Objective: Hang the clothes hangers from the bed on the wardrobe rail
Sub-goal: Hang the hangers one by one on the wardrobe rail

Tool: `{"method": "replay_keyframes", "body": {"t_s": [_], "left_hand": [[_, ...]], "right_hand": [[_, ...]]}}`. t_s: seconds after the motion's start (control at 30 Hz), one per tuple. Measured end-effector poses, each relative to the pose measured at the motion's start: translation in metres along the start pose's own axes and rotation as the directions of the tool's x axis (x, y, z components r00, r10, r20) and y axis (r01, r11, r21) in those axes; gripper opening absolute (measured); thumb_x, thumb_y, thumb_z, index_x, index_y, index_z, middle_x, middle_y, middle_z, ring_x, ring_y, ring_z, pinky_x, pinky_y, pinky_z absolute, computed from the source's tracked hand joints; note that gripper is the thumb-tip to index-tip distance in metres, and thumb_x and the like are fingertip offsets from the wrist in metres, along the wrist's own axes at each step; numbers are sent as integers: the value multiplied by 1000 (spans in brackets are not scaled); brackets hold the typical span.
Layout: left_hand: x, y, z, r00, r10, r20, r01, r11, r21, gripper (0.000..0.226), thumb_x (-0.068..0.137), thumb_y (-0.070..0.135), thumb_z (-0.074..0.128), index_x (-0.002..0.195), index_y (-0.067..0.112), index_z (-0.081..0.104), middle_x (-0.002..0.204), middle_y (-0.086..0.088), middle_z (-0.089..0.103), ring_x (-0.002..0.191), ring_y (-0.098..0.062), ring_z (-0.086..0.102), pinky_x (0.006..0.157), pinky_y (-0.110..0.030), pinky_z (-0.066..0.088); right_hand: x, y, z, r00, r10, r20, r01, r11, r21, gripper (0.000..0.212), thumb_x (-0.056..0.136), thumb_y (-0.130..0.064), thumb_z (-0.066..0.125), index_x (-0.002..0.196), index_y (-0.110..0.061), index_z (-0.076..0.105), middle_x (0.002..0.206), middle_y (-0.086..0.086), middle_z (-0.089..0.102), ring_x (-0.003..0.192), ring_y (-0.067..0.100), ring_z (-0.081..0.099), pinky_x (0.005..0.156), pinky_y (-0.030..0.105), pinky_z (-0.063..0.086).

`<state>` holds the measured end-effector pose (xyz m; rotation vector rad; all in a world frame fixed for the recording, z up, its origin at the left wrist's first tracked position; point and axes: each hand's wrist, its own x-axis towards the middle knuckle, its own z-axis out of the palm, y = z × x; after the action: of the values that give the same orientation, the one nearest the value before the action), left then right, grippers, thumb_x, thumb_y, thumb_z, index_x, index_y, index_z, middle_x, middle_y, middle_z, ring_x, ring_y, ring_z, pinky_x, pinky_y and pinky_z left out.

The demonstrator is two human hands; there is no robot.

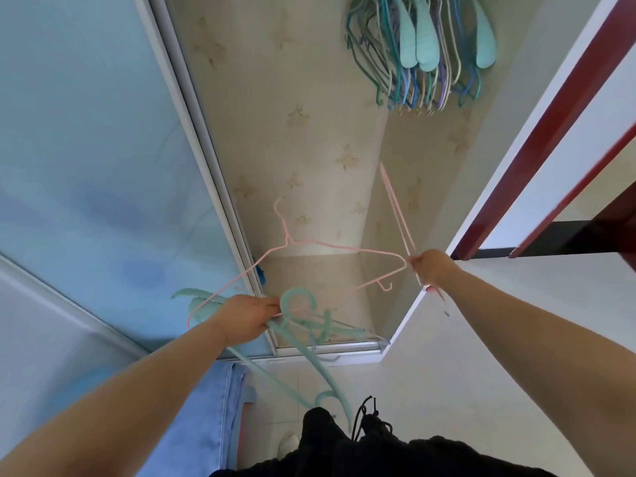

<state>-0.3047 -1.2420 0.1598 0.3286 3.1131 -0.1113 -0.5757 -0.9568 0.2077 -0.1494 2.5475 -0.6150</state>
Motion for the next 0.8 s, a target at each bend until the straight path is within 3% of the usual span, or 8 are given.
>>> {"method": "replay_keyframes", "body": {"t_s": [0.1,0.17,0.33,0.5,0.53,0.63,0.73,0.8], "left_hand": [[1,4,4,966,-227,123,243,961,-134,32,89,24,58,121,24,64,131,14,57,89,-24,66,66,-30,47],[-1,6,4,915,-340,218,385,898,-212,32,94,26,50,125,26,58,128,11,58,104,-22,62,78,-30,45],[0,17,10,839,-443,317,523,817,-243,20,95,30,46,112,25,56,108,2,64,98,-22,62,74,-30,45],[9,29,8,772,-445,454,543,833,-108,23,96,35,46,105,18,59,104,-1,62,97,-22,60,77,-32,47],[9,31,9,758,-437,484,532,843,-72,22,95,33,47,106,18,60,106,-1,62,98,-22,60,78,-32,48],[8,36,9,733,-430,528,482,875,44,21,94,28,49,109,19,61,109,-2,61,100,-22,60,80,-34,50],[8,42,11,716,-447,536,467,877,108,21,92,22,50,110,18,61,110,-3,61,102,-24,61,76,-34,48],[10,46,10,703,-458,544,468,874,131,22,92,19,50,111,17,62,107,-2,61,101,-25,62,71,-33,45]], "right_hand": [[-8,18,6,994,-59,-86,52,995,-83,28,95,-17,48,116,0,53,91,20,68,75,32,69,70,38,58],[-13,27,12,988,-83,-130,78,996,-47,52,89,-4,48,138,-5,32,97,25,65,76,33,69,68,41,58],[-26,38,29,995,-69,-67,76,991,107,63,88,-4,53,143,-8,23,82,17,64,60,26,69,62,40,60],[-26,39,49,982,-186,35,190,964,-189,100,88,-3,53,145,-39,-20,79,16,67,59,26,67,61,39,57],[-27,39,51,975,-209,73,221,925,-308,95,89,-3,51,146,-41,-15,82,14,66,62,26,66,63,38,57],[-38,35,58,940,-273,207,341,694,-634,51,95,-6,42,143,-14,29,107,10,61,98,30,63,82,38,53],[-55,33,74,908,-144,393,415,424,-805,43,95,-3,45,137,-3,39,134,11,50,120,33,54,93,40,46],[-62,39,88,876,-42,481,476,239,-846,39,93,-4,51,132,-8,50,134,5,50,120,30,55,92,39,46]]}}
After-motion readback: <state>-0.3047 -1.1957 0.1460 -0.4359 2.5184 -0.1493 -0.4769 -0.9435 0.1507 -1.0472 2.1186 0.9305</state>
